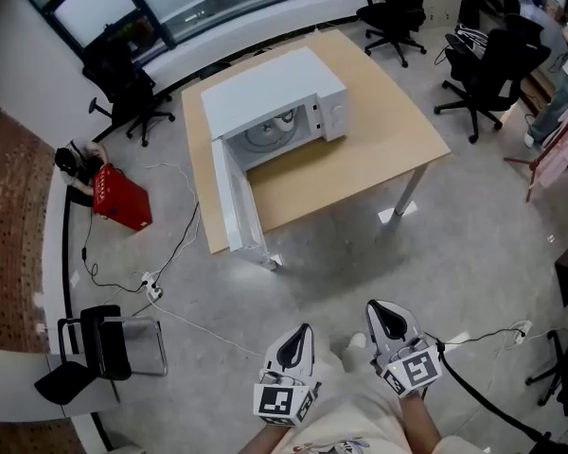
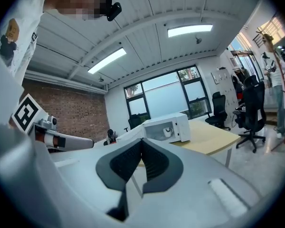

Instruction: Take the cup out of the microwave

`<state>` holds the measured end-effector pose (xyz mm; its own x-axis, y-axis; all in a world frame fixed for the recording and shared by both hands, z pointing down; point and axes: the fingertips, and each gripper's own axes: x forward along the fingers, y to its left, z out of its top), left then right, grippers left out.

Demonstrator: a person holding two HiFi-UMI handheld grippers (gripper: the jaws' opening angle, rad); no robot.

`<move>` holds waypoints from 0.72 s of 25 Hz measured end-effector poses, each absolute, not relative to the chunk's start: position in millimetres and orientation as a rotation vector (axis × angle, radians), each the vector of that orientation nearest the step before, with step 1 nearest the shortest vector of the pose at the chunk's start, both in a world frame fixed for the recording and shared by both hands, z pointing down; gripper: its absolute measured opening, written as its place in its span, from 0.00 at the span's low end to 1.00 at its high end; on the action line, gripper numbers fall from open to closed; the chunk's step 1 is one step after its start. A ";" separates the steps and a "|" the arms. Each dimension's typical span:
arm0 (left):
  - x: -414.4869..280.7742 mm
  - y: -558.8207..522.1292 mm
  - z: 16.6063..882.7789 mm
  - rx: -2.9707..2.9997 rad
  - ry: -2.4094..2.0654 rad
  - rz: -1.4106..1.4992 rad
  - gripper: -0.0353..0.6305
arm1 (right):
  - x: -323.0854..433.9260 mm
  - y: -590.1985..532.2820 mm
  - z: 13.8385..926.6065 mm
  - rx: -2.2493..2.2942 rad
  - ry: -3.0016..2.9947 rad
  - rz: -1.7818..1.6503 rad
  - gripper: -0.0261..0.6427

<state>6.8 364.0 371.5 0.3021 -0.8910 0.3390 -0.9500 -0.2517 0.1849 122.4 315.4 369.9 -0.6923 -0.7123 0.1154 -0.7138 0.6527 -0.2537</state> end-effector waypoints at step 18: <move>-58.8 105.1 376.8 2.287 -1.577 0.192 0.06 | 45.2 72.4 396.9 1.237 -2.754 0.394 0.05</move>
